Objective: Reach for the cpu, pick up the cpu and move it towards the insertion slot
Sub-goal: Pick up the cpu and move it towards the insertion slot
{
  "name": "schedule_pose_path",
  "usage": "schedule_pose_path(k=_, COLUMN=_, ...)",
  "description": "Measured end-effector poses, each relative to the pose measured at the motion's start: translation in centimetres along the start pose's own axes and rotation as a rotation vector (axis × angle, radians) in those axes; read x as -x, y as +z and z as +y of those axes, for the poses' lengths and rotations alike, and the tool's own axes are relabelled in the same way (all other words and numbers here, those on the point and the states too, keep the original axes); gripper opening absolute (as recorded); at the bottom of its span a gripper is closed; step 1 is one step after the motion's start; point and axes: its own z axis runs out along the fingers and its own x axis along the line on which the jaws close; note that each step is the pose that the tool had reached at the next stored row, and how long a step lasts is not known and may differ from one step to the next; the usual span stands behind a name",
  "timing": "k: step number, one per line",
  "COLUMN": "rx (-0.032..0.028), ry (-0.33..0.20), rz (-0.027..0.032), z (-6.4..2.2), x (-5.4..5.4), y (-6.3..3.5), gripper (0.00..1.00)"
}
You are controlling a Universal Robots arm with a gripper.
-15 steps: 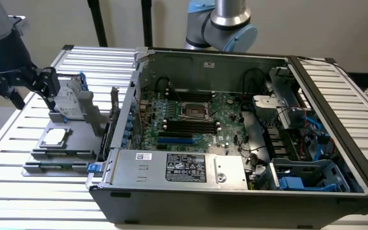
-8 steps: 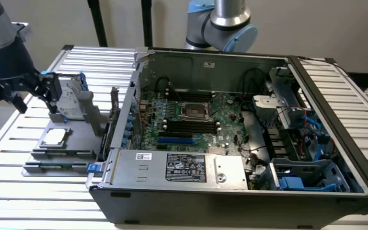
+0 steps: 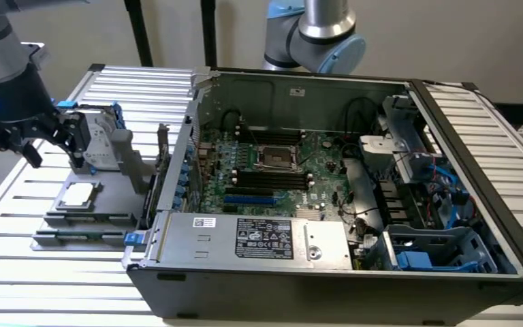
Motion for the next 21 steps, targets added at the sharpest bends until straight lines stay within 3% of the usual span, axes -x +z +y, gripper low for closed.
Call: schedule_pose_path(k=21, rx=0.0000, ry=0.001, rz=0.0000, z=-0.24, x=-0.2, y=3.81, gripper=0.71)
